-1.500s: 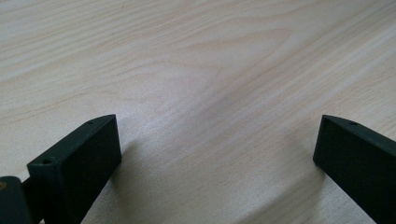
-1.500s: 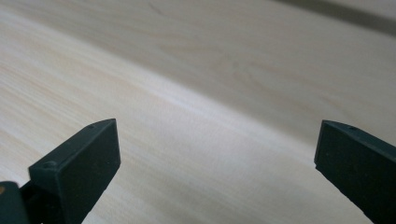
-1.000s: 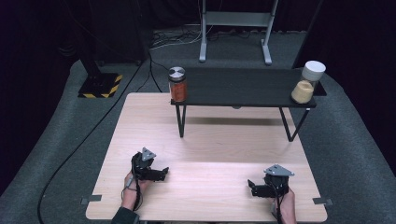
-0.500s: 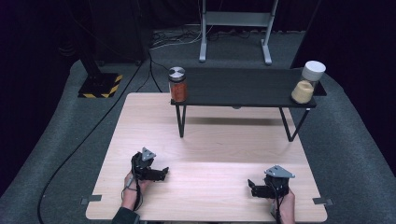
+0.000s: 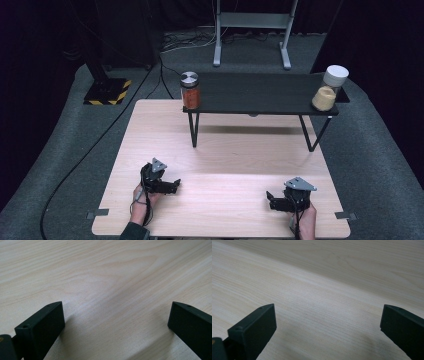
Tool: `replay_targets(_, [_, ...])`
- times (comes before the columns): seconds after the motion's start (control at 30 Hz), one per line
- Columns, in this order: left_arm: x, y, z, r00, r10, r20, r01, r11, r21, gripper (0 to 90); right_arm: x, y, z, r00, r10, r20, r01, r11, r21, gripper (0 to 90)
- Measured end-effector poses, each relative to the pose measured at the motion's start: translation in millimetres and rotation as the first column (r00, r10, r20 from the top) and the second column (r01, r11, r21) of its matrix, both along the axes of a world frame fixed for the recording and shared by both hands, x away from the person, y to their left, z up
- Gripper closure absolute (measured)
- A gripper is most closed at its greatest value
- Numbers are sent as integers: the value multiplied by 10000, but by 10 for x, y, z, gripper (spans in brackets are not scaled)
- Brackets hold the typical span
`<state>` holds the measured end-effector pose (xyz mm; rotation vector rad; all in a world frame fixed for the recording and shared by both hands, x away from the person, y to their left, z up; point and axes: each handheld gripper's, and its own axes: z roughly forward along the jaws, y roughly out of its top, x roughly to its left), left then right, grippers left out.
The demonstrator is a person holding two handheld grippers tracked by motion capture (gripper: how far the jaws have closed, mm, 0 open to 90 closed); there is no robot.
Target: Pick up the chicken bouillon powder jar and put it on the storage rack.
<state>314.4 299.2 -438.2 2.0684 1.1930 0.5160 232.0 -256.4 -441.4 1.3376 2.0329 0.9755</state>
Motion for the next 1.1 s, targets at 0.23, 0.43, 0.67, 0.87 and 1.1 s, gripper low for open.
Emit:
replay_targets(0.23, [2, 1, 3, 10000, -18, -10, 18, 10000, 25, 3, 6, 24, 6, 10000, -10, -34, 9, 9999, -130, 0])
replay_targets(0.43, [2, 1, 3, 10000, -18, -8, 18, 10000, 22, 3, 1, 30, 5, 10000, 0, 6, 0, 9998, -181, 0])
replay_targets(0.67, [2, 1, 3, 10000, -18, -10, 18, 10000, 24, 3, -11, 29, 1, 10000, -87, 49, 87, 9999, -140, 0])
replay_targets(0.87, [2, 1, 3, 10000, -18, -9, 18, 10000, 23, 3, -10, 38, 1, 9999, -103, 49, 103, 9998, -172, 0])
replay_targets(1.1, [1, 1, 0, 10000, -1, -5, 1, 10000, -4, 3, -20, 35, -4, 9999, -133, 96, 134, 9998, -141, 0])
